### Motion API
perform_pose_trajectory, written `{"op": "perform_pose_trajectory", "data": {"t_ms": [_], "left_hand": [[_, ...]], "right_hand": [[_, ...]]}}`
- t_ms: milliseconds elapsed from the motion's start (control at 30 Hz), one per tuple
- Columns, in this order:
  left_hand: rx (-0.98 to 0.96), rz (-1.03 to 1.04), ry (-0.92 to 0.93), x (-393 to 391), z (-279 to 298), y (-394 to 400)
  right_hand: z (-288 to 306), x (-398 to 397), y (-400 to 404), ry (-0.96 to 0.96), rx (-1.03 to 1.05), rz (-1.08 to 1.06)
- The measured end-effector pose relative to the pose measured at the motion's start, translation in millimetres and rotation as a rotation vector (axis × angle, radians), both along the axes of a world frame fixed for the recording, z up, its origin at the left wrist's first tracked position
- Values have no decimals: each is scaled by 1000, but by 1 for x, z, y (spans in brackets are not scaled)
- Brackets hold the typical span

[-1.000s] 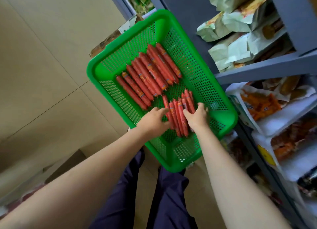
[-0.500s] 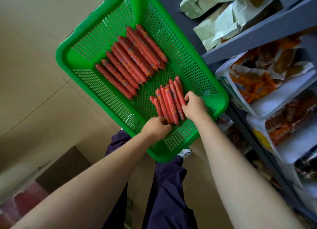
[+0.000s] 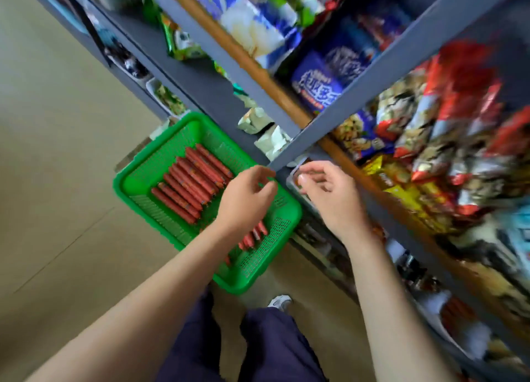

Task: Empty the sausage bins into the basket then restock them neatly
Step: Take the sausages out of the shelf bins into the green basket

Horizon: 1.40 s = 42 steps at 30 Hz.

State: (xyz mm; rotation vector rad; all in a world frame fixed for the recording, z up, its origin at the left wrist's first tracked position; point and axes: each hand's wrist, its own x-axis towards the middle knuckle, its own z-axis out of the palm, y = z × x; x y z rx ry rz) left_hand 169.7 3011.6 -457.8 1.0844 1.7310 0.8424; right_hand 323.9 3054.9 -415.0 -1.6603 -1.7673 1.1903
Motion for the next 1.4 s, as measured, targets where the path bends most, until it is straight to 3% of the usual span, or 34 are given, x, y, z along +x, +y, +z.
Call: {"op": "perform_pose_trajectory", "data": {"t_ms": [233,433,567,700,800,900,967,1400], "left_hand": [[663,-284,-55,68,243,33],[1072,-417,67,158,312,34],[951,-508,10,216,313,45],[793,-463,-116,239,316,52],[748,-443,-159,242,318,57],[712,-460,-189,243,318,60],[705,-461,-198,243,318,60],[659,-456,-246,239,319,58]], "right_hand": [[247,72,-26,16,453,-156],[333,173,-65,-119,749,-481],[340,238,-82,-221,769,-605],[357,262,-68,-223,697,-573],[364,281,-30,-308,377,-430],[368,287,13,-624,1,-126],[370,281,35,-758,-90,-3],[360,280,68,-790,-153,70]]}}
